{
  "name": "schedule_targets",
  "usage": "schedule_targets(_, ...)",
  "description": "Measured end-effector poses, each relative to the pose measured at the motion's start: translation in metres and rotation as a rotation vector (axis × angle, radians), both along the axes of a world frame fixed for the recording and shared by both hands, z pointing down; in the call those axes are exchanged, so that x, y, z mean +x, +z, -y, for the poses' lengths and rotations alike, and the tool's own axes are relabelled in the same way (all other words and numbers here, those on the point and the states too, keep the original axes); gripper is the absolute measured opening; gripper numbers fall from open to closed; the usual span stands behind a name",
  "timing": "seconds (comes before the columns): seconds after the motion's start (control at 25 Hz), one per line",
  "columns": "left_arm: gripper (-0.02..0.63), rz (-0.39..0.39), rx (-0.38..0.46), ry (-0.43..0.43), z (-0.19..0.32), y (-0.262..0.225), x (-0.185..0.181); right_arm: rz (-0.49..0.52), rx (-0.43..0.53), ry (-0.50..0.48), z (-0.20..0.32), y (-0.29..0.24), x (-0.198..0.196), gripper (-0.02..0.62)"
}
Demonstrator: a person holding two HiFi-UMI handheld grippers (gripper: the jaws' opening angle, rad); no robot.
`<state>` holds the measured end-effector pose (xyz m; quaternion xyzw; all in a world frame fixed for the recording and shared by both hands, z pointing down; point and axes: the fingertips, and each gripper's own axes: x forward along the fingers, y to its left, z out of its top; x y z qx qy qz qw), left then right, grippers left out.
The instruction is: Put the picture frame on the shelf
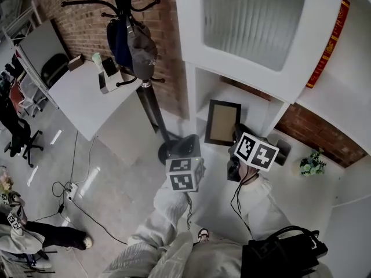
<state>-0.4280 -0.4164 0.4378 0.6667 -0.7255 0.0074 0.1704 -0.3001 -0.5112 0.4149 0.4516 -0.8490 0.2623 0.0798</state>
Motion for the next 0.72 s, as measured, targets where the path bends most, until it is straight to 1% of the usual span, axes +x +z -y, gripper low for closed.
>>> schedule_targets(0.32, 0.009, 0.001, -0.009, 0.001, 0.02, 0.002, -0.012, -0.018, -0.031, 0.062, 0.03, 0.005, -0.009, 0.074)
schedule_targets(0.48, 0.009, -0.001, -0.01, 0.006, 0.026, 0.004, -0.016, -0.046, -0.033, 0.099, 0.045, 0.007, -0.012, 0.074)
schedule_targets(0.72, 0.009, -0.004, -0.007, 0.018, 0.03, 0.004, -0.019, -0.053, -0.074, 0.144, 0.06, 0.01, -0.015, 0.075)
